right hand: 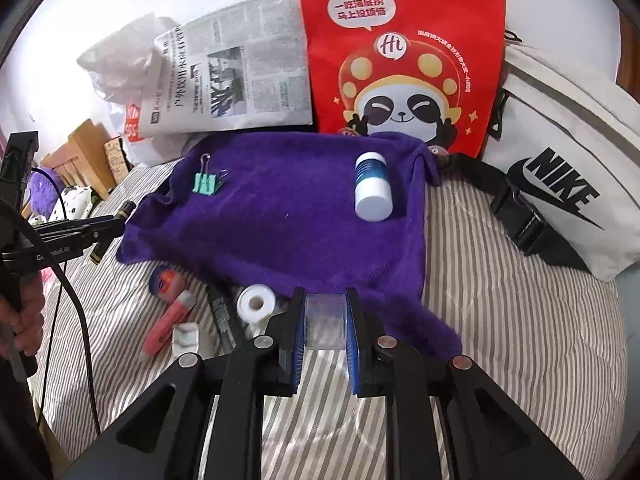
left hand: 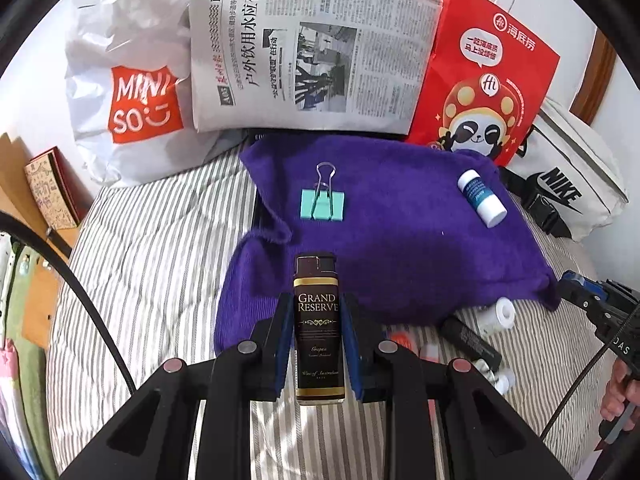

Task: Organize rigid objects
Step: 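Carry the box toward the clip with the left tool while the right tool carries the cap, then release the box beside the clip with the left tool while the right tool releases the cap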

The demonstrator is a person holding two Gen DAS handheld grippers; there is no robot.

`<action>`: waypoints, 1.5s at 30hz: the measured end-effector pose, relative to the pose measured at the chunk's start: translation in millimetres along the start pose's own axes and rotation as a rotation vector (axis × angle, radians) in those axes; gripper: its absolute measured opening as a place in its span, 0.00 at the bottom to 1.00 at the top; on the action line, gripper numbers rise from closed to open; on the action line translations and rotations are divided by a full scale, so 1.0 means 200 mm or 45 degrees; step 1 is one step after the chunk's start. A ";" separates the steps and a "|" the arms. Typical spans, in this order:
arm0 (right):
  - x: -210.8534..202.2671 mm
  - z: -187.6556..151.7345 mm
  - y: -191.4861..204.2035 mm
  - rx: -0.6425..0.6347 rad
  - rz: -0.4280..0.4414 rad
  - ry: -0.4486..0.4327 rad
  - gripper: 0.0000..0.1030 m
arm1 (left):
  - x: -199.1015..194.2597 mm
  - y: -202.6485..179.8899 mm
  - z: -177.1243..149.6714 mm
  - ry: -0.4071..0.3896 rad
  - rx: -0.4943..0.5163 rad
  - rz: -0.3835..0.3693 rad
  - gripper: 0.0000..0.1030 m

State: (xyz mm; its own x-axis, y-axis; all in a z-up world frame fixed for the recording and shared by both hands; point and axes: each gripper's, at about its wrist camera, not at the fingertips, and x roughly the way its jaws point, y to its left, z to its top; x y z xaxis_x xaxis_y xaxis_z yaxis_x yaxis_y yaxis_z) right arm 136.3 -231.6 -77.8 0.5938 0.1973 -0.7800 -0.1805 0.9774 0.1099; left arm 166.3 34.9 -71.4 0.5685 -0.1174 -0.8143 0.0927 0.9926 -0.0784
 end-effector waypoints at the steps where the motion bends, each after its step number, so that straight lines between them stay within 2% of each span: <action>1: 0.01 0.01 -0.01 0.002 -0.003 0.001 0.17 | 0.01 0.00 0.01 -0.001 -0.001 -0.002 0.22; 17: 0.18 0.13 -0.09 0.030 -0.067 0.049 0.17 | 0.25 0.05 0.21 0.027 -0.025 -0.079 0.22; 36: 0.41 0.18 -0.08 0.050 -0.080 0.122 0.17 | 0.44 0.09 0.19 0.089 -0.024 -0.128 0.22; 45: 0.48 0.18 -0.11 0.053 -0.098 0.141 0.17 | 0.47 0.03 0.18 0.099 0.063 -0.045 0.22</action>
State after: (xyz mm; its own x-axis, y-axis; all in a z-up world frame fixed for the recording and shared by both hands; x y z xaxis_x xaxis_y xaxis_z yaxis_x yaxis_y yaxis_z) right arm 225.1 -231.1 -133.0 0.5143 0.1145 -0.8499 -0.1041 0.9921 0.0707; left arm 249.7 28.3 -126.9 0.4989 -0.1473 -0.8540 0.1529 0.9850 -0.0805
